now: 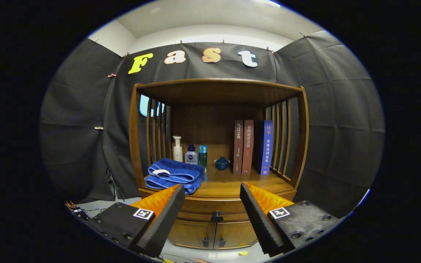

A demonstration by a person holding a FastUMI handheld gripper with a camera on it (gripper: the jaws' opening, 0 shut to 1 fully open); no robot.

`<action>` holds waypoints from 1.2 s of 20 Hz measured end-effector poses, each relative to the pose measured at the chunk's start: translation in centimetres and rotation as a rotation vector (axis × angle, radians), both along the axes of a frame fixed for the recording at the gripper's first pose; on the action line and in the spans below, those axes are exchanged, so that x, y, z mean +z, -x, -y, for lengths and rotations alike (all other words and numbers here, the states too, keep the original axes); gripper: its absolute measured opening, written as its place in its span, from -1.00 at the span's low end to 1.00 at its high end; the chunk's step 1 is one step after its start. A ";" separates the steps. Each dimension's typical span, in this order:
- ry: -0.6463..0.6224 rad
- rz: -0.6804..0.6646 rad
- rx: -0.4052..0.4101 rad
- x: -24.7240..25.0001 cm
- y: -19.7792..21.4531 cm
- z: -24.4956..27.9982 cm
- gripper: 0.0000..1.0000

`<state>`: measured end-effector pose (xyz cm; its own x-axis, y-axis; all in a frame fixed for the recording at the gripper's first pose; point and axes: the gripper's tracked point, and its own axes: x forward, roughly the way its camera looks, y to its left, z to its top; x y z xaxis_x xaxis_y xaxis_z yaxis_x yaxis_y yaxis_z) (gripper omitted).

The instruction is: Pull open the drawer, take out the items inside it, and place them on the countertop above the cabinet.

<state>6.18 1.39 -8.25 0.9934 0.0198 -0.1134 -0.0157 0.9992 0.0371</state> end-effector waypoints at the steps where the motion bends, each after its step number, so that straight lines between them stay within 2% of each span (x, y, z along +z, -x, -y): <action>1: -0.009 -0.009 -0.004 -0.7 -0.5 0.1 0.97; 11: -0.027 -0.187 0.008 -12.7 -6.6 0.4 0.98; 15: 0.002 -0.218 0.001 -15.5 -8.3 0.6 0.98; 19: -0.007 -0.315 0.009 -19.7 -9.8 0.4 0.98; 23: -0.039 -0.366 -0.006 -22.3 -10.3 0.7 0.89; 24: -0.033 -0.372 -0.017 -22.4 -10.2 1.1 0.62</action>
<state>16.33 0.27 -30.65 0.8846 0.0134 -0.4662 0.0214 0.9974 0.0693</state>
